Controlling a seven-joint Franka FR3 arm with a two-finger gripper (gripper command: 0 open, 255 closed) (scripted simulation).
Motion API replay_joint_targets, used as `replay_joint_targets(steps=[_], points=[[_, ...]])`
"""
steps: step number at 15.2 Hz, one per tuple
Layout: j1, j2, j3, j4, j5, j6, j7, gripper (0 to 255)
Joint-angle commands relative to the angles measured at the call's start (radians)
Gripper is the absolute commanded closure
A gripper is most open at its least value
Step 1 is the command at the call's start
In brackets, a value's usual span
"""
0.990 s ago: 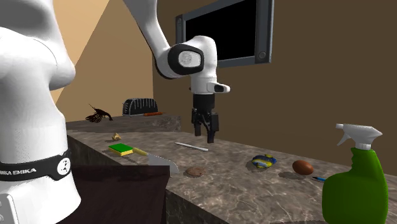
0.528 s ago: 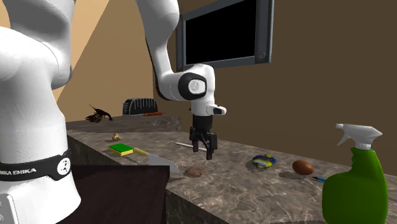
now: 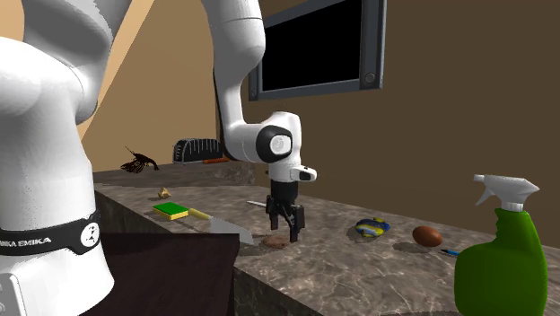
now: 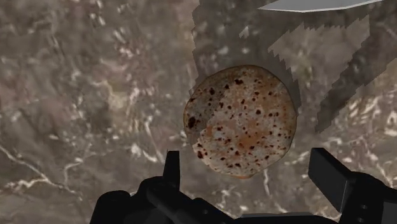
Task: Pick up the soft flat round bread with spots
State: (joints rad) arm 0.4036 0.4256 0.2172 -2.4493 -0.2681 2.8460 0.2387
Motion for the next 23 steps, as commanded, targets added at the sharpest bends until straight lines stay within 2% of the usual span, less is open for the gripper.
replay_joint_targets(steps=[1, 2, 3, 12, 23], points=[[0.009, 0.022, -0.014, 0.005, -0.012, 0.018, 0.007, 0], [0.009, 0.022, -0.014, 0.005, -0.012, 0.018, 0.007, 0], [0.009, 0.024, -0.015, 0.004, -0.013, 0.020, 0.007, 255], [0.009, 0.022, -0.014, 0.005, -0.012, 0.018, 0.007, 255], [-0.066, -0.145, 0.083, -0.034, 0.090, -0.109, -0.068, 255]])
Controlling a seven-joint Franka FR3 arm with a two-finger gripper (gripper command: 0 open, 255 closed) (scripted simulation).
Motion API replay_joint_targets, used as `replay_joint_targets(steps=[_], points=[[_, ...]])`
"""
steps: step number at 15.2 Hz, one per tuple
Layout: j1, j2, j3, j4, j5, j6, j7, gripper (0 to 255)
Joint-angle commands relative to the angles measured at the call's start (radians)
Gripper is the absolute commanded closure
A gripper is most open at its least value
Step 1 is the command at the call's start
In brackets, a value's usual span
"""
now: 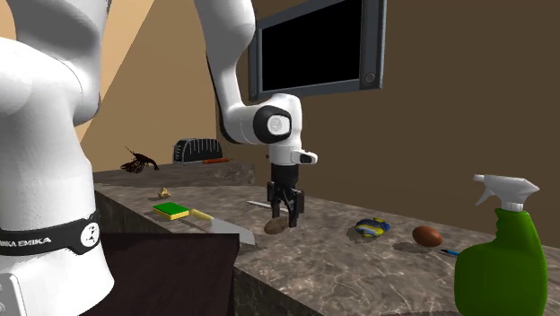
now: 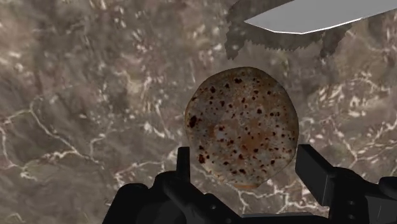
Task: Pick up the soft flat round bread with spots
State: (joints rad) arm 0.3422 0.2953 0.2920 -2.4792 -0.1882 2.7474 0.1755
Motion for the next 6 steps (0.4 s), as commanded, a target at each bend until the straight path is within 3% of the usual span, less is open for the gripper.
replay_joint_targets(steps=[1, 6], points=[[-0.009, -0.030, 0.016, -0.007, 0.021, -0.023, -0.013, 255], [-0.023, -0.077, 0.036, -0.012, 0.057, -0.062, -0.039, 255]])
